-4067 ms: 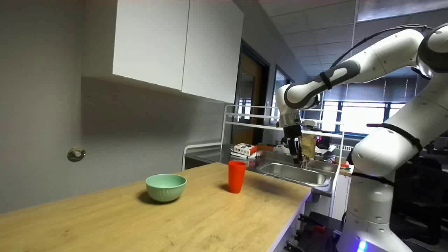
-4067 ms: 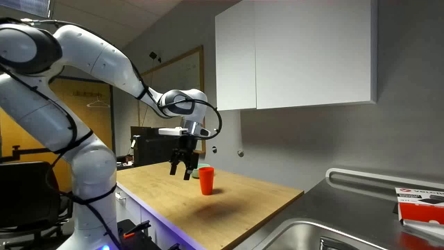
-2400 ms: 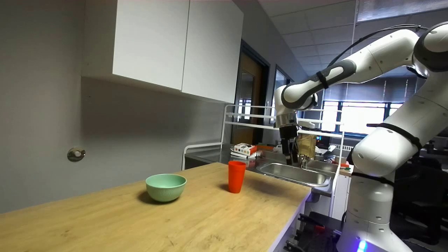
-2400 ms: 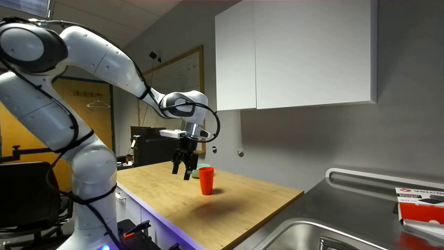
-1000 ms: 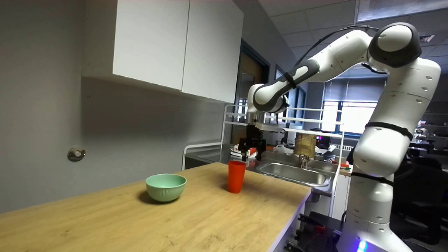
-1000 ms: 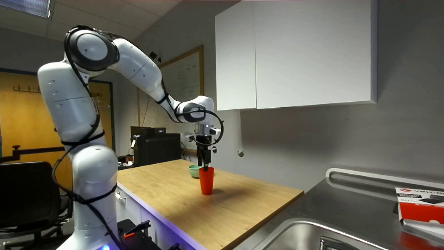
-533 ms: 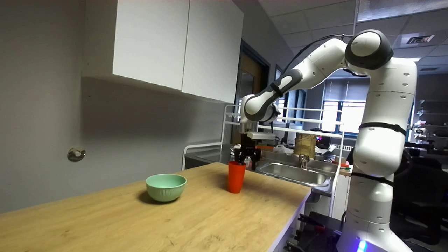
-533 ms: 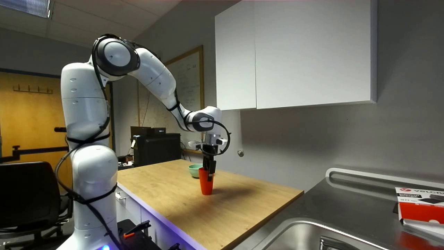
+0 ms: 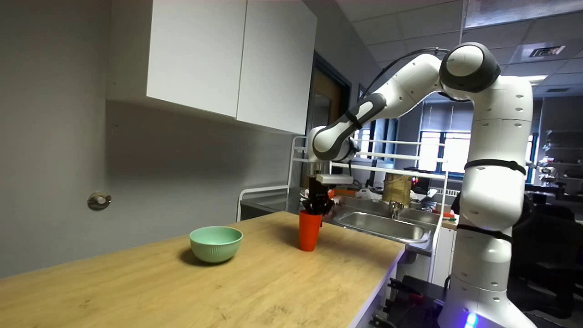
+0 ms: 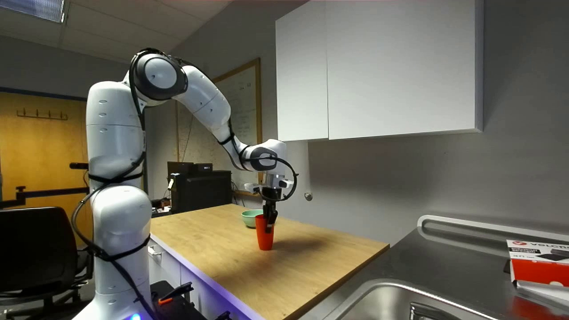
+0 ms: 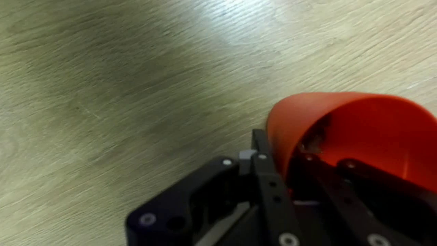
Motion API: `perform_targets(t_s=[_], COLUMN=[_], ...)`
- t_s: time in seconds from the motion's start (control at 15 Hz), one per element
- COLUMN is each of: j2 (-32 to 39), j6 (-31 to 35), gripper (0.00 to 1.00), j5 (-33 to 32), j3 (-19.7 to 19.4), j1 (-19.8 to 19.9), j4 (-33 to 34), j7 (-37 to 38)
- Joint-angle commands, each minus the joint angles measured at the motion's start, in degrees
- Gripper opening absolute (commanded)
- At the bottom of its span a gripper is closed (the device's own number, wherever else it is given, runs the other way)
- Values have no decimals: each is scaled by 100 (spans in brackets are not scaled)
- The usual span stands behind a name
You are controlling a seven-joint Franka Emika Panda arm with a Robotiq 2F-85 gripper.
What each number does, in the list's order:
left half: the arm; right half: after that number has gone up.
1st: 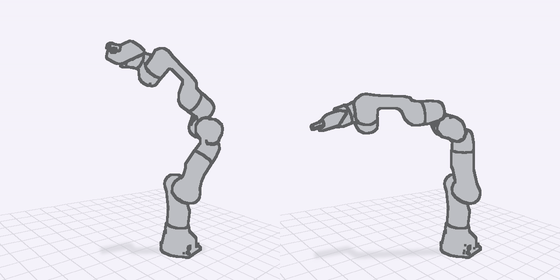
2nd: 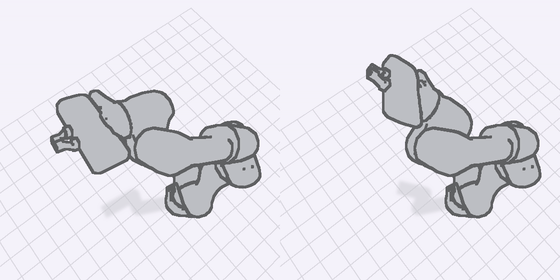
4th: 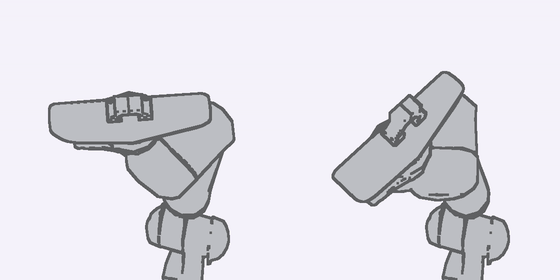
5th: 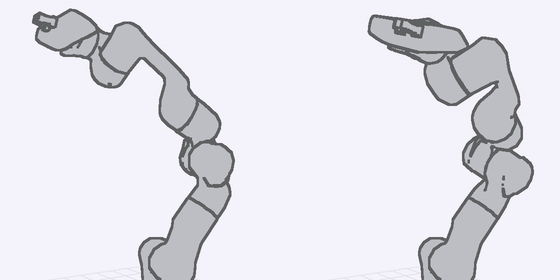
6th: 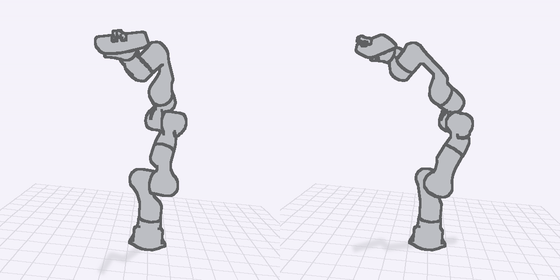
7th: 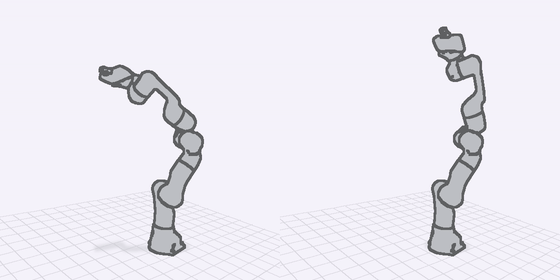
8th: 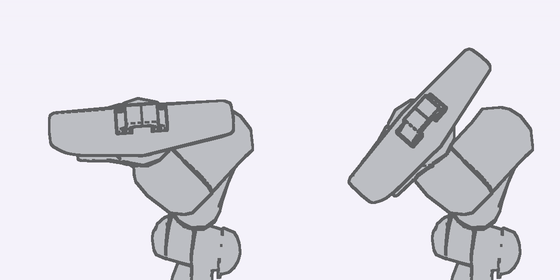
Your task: Pour the contents in the cup into the bowl
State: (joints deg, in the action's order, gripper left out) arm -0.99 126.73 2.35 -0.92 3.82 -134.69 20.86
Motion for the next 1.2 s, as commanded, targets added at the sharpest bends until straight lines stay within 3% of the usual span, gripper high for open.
perform_targets(t_s=[0.0,0.53,1.13], j2=[-42,-169,417], j6=[-150,-571,-2108], gripper=[0,1,1], j5=[-183,-1275,-1931], j3=[75,563,1036], j1=[-182,-708,-1211], j4=[147,584,2078], j7=[447,2256,3799])
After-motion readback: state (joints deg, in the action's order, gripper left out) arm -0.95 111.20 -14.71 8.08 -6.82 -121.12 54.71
